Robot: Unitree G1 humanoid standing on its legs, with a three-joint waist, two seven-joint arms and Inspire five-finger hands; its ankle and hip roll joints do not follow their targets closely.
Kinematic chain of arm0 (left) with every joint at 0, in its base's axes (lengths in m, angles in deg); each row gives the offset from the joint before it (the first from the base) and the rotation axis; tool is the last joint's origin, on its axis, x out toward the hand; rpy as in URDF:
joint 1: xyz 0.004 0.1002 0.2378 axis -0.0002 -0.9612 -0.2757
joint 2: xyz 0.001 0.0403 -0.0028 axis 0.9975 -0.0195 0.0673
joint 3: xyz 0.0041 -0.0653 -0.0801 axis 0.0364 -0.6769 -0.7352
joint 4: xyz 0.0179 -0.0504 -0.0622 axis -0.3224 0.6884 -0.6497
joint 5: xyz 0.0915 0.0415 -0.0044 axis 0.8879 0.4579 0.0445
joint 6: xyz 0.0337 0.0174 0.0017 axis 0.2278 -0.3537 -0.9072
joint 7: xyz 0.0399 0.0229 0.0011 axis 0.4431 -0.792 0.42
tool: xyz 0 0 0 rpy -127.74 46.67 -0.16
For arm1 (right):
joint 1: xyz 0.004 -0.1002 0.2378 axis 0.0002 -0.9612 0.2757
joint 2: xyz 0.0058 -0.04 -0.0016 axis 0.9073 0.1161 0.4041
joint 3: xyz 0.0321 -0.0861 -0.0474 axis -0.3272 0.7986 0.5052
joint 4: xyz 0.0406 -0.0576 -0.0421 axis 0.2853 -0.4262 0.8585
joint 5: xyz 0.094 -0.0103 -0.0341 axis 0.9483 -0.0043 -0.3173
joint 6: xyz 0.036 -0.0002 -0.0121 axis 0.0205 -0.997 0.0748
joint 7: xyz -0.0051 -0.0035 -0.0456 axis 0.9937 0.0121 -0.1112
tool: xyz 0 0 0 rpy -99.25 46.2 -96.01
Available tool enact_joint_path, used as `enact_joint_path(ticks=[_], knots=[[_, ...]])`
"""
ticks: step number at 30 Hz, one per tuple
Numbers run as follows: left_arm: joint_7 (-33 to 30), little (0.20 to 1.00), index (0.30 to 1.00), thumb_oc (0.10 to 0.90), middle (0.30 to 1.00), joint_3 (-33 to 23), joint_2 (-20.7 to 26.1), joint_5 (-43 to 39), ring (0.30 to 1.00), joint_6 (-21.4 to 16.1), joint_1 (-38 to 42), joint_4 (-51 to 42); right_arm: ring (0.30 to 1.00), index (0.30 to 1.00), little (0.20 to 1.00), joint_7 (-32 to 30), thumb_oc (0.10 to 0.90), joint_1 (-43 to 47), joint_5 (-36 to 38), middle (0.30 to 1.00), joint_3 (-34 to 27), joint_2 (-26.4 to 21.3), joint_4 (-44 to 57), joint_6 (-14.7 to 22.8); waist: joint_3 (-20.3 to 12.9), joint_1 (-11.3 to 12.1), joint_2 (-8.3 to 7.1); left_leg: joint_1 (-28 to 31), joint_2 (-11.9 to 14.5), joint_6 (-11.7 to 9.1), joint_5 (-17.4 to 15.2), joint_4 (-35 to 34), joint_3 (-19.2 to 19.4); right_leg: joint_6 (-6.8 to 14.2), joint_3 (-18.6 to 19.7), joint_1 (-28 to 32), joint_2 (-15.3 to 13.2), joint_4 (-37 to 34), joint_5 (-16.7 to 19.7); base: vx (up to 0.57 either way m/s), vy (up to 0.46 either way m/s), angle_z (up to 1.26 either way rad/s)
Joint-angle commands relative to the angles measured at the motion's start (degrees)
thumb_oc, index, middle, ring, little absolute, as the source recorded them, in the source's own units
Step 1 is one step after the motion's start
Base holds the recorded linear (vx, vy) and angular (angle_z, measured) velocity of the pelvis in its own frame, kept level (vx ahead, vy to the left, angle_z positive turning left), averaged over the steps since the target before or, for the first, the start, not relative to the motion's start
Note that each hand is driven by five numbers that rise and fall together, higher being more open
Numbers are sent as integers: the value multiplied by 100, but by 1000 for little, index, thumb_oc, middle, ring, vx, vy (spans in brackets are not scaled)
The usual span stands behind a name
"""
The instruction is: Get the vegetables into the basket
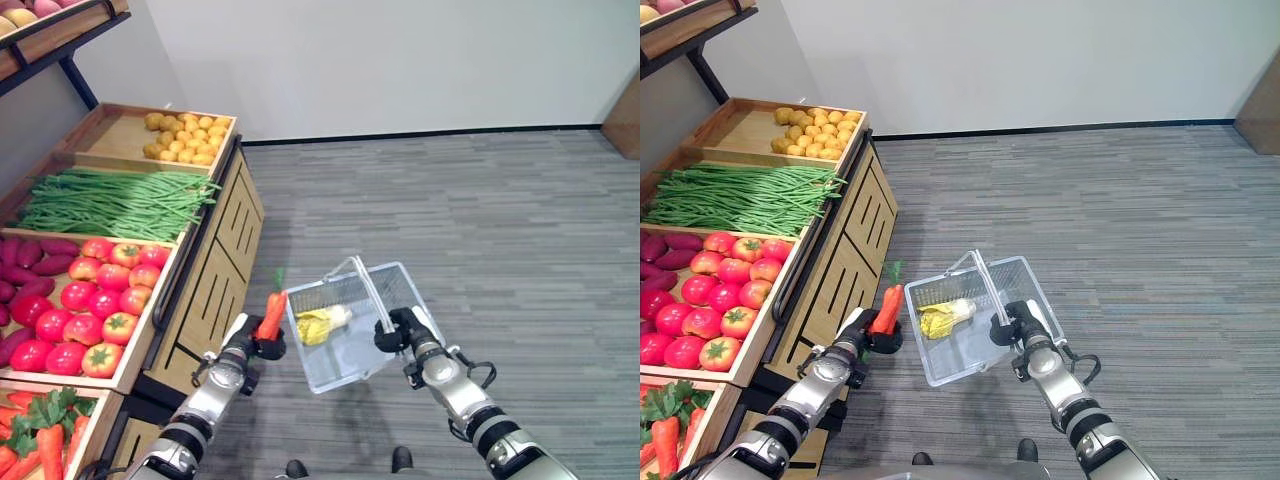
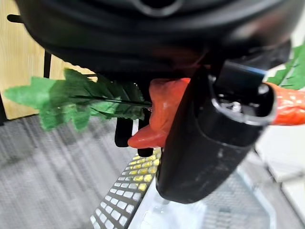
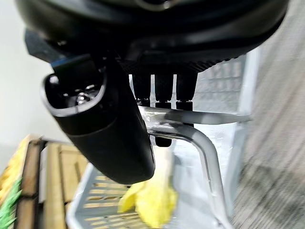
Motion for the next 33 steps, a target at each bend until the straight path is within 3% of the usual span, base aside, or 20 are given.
enact_joint_path(ticks=[1,10,11,18,33], knots=[[-243,300,300,400,300,212,44,332,300,-177,810,417,300,300,300,-3,400,816,-86,300,-66,22,669,731,-232,-66,-31,-250,219,-384,-74,382,-595,196,176,241,-101,429,-644,0,0,0],[-163,300,300,400,300,403,-374,823,300,-50,1040,1313,300,300,300,496,400,478,213,300,340,-116,1902,847,-222,-277,37,-215,271,-433,-108,463,-519,163,212,250,-78,417,-676,4,-6,-1],[-161,300,300,400,300,431,-507,931,300,-14,1107,1601,300,300,300,589,400,457,110,300,442,-262,2511,965,-209,-369,41,-201,302,-448,-123,493,-482,153,255,236,-64,430,-692,32,-34,-4],[-152,300,300,400,300,510,-840,1175,300,40,1150,2177,300,300,300,775,400,472,338,300,673,-396,3591,1191,-178,-517,56,-164,357,-477,-153,570,-382,110,322,242,-11,501,-762,18,-25,-14],[84,300,300,400,300,1086,-1106,1797,300,41,1249,2303,300,300,300,1371,400,1056,1470,300,1753,68,3173,1028,-153,-480,20,-94,377,-485,-116,444,-404,86,286,249,18,505,-783,0,-2,-1]])
